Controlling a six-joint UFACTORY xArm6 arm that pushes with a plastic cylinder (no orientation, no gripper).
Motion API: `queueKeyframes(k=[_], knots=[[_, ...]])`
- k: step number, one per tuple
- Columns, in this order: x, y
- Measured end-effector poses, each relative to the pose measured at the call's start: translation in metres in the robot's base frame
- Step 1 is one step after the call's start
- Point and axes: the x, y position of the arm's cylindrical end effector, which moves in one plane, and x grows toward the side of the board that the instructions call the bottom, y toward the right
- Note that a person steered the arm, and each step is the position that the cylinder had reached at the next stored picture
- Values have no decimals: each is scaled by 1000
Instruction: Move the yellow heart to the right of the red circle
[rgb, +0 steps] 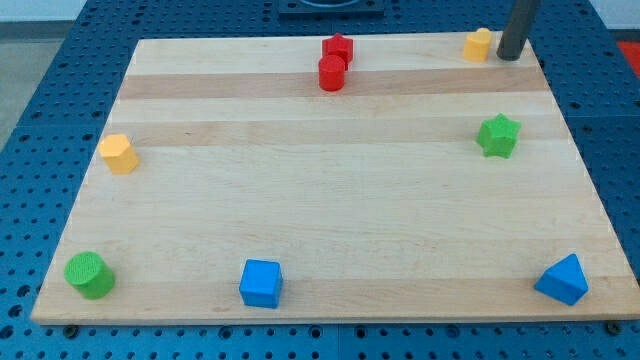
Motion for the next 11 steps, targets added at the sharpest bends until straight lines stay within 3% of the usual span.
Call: queueKeyframes(k=[3,8,11], knots=[[-45,-5],[4,-25],[18,-86]])
